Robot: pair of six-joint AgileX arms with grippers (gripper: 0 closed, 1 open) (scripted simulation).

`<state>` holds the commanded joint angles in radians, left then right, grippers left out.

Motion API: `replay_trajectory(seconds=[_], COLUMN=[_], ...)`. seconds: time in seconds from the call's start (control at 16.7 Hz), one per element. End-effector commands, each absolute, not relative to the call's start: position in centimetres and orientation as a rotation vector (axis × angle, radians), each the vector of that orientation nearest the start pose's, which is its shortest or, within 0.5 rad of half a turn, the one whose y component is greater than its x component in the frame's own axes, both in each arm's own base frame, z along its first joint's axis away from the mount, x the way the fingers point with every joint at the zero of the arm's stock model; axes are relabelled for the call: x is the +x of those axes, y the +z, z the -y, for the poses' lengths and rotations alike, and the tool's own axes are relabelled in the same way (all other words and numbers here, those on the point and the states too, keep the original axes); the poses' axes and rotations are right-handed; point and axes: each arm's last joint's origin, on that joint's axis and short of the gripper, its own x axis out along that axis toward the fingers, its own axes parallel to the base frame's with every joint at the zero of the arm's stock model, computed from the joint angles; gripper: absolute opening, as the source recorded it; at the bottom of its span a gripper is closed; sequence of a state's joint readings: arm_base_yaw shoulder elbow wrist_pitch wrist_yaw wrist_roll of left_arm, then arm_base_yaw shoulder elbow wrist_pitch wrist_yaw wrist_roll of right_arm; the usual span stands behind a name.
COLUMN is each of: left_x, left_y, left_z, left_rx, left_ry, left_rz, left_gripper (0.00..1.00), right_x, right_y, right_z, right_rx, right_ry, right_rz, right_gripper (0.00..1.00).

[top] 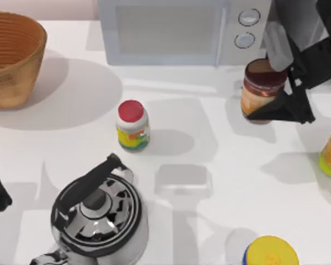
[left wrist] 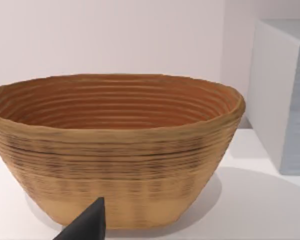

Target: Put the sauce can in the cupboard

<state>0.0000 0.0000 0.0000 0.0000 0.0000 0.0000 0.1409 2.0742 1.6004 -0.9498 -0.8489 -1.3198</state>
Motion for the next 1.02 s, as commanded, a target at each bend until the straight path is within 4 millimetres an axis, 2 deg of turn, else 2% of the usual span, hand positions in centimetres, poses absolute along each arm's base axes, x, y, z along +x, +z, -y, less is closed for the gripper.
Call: replay_trajectory(seconds=[0.12,0.24,0.66,0.84,1.02], left_x=[10.6,10.6,10.6,10.6,10.6], left_y=[16.0,16.0,16.0,16.0,16.0], left_z=[0.1,0.1,0.1,0.1,0.1], left_rx=[0.0,0.0,0.0,0.0,0.0], left_ry=[0.0,0.0,0.0,0.0,0.0], left_rz=[0.0,0.0,0.0,0.0,0.0], left_gripper=[1.0,1.0,1.0,1.0,1.0], right_x=[40.0,39.8,39.3,37.1,32.9], right_y=[21.5,23.4,23.8,25.5,28.1], right_z=[-8.6,-8.5,-8.3,-7.3,-5.8], right_rx=[-0.531,-0.544,-0.545,-0.559,-0.579], right_ry=[1.498,1.487,1.466,1.373,1.204], right_rz=[-0.569,-0.549,-0.558,-0.574,-0.572], right_gripper=[0.0,0.0,0.0,0.0,0.0])
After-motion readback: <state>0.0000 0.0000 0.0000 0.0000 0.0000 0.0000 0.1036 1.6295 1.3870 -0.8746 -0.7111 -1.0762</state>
